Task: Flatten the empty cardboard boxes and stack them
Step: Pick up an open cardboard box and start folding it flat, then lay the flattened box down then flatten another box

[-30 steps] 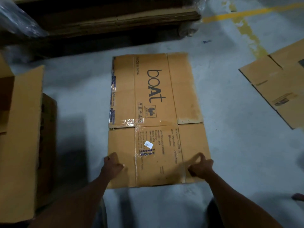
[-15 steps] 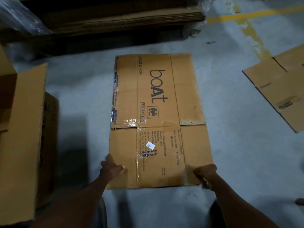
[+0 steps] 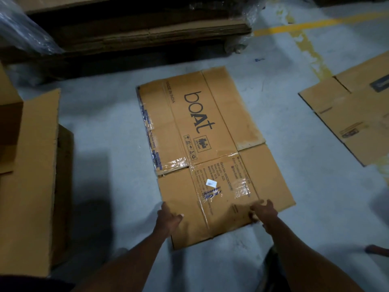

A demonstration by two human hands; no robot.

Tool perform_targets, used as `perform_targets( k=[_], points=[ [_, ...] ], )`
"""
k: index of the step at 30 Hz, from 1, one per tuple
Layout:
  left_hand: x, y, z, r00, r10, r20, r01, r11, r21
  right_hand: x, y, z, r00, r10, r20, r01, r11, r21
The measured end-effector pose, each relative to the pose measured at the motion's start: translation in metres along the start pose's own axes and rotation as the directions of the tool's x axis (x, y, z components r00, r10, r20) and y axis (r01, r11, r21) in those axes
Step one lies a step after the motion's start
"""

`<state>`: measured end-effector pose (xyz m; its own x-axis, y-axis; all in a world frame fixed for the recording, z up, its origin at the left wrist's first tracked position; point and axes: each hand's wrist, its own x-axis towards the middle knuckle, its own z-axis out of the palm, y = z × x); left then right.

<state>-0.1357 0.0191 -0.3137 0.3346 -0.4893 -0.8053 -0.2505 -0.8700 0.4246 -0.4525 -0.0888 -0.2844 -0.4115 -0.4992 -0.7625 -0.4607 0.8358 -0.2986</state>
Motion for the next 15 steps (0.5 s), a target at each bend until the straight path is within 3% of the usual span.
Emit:
perform_targets(
  k=[6, 12, 15],
  points=[
    [-0.038, 0.033, -0.053, 0.988, 0.139, -0.072, -0.133, 0.987, 0.094, -0.068, -0.021, 0.016, 0.927, -0.336, 0.166, 0.355, 0.929, -0.103],
    [-0.124, 0.058, -0.123, 0.94, 0.311, -0.141, -0.302, 0.95, 0.085, -0.194, -0.071, -0.012, 0.866, -0.33, 0.375, 0.28, 0.942, 0.183],
    [-0.178, 0.056, -0.156, 0.903, 0.385, -0.189, -0.379, 0.923, 0.071, -0.254, -0.091, -0.021, 0.802, -0.448, 0.395, 0.383, 0.893, 0.236]
  ],
)
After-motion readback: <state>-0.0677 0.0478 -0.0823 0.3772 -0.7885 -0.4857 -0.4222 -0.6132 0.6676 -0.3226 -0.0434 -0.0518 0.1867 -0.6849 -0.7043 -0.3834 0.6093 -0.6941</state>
